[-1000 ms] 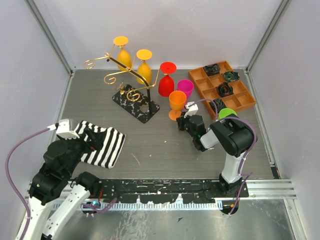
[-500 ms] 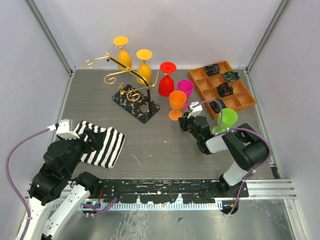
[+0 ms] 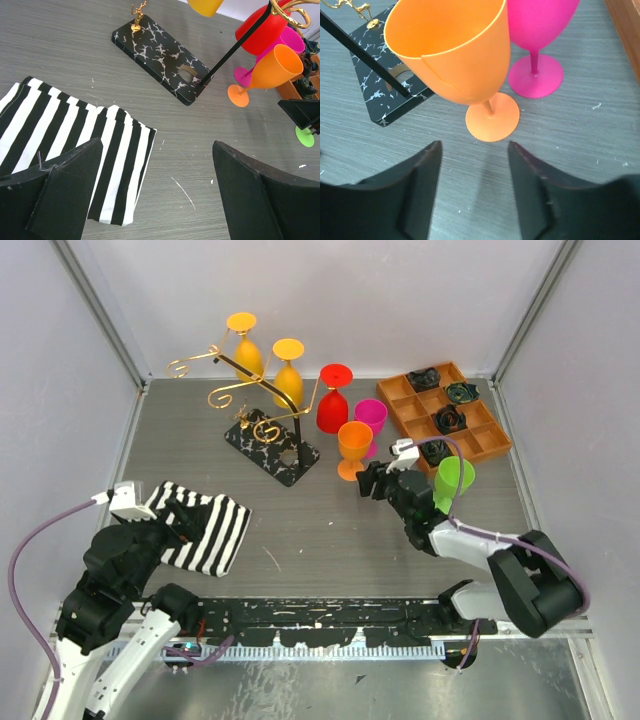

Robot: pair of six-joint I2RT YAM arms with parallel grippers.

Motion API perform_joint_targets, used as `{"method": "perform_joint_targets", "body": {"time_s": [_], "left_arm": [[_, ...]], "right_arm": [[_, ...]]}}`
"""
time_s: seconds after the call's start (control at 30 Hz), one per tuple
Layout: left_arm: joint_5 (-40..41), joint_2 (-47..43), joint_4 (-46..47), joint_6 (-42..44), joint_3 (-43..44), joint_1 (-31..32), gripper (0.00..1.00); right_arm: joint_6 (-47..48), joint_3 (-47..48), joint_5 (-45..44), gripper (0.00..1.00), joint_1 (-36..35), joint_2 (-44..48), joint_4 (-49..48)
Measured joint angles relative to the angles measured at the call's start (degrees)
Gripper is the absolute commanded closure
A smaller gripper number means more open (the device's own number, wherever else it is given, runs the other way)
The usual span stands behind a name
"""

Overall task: Place the wine glass upside down on the wine glass rack
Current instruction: Move the wine glass to the center of the board.

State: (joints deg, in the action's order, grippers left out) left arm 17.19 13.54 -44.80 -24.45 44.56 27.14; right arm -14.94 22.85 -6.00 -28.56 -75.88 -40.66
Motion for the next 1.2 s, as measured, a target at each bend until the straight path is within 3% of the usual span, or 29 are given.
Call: {"method": "perform_joint_targets", "body": {"time_s": [0.13,0.33,0.6,0.9,1.2], "left_arm": [[0.0,-0.3,0.0,0.0,0.0,0.0,0.02],[0.0,-0.7,0.0,0.0,0.0,0.0,0.02],[0.0,-0.6,0.0,0.0,0.0,0.0,0.02],[0.1,-0.6,0.0,-0.1,0.0,0.0,0.02],[0.1,-0.6,0.0,-0.1,-0.1,0.0,0.02]], "right_arm": [[-1.9,2.0,-1.3,0.21,0.0,5.6,10.2],[-6.7,13.6,-5.9,0.14,0.0,8.8,29.1],[-16.3,30.4,-10.3,0.06,0.0,5.0,46.1],[-22.2,46.7,-11.8,0.03,0.0,-7.8,57.6],[-24.7,52.9,-14.9,0.02,0.0,-13.2,61.9]]}}
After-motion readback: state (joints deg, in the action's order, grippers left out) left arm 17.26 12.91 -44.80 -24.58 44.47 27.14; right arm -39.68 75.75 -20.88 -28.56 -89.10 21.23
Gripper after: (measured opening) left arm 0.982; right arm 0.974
